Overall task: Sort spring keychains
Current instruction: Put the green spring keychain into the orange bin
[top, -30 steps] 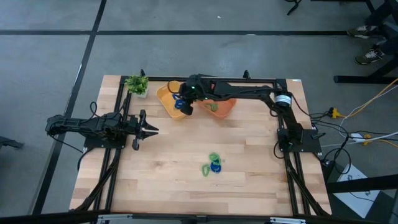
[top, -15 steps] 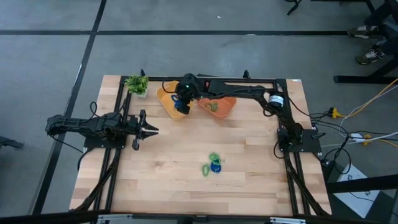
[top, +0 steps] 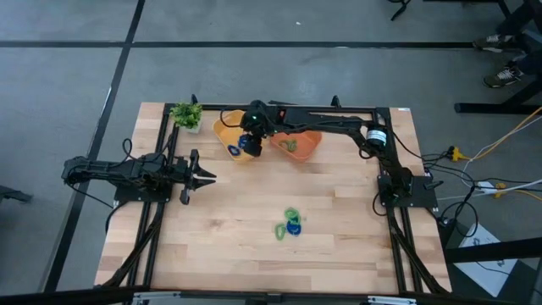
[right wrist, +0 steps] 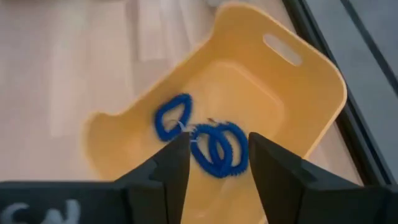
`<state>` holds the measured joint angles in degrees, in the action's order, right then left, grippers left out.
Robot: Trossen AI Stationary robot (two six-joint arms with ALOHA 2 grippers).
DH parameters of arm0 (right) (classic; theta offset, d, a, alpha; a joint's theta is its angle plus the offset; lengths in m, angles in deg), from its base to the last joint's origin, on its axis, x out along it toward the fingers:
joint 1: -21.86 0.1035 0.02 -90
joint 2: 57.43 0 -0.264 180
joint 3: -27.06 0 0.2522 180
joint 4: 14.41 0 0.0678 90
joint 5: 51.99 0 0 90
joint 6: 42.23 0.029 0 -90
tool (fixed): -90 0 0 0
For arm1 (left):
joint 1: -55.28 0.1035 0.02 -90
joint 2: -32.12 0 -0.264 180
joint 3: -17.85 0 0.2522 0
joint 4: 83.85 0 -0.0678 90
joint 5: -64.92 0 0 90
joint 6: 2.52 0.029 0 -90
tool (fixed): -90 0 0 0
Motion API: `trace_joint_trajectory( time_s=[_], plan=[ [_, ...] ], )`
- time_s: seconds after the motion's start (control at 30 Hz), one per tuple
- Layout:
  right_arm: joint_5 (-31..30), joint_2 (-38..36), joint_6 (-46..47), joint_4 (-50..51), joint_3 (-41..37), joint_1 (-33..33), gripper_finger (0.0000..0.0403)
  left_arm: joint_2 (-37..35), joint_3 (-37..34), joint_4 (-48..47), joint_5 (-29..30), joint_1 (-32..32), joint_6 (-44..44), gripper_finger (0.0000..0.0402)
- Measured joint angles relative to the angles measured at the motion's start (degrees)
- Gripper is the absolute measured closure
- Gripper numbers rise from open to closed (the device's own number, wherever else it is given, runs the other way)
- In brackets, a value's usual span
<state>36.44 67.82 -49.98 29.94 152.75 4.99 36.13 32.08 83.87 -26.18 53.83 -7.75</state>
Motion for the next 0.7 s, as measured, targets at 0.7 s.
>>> trace_joint_trajectory(
  time_s=[0.7],
  plan=[
    [7.4,-0.3,1.3,46.9,15.5,11.8,0.0262,0.0,0.0,0.0,0.0,0.0,0.0,0.0331]
  ],
)
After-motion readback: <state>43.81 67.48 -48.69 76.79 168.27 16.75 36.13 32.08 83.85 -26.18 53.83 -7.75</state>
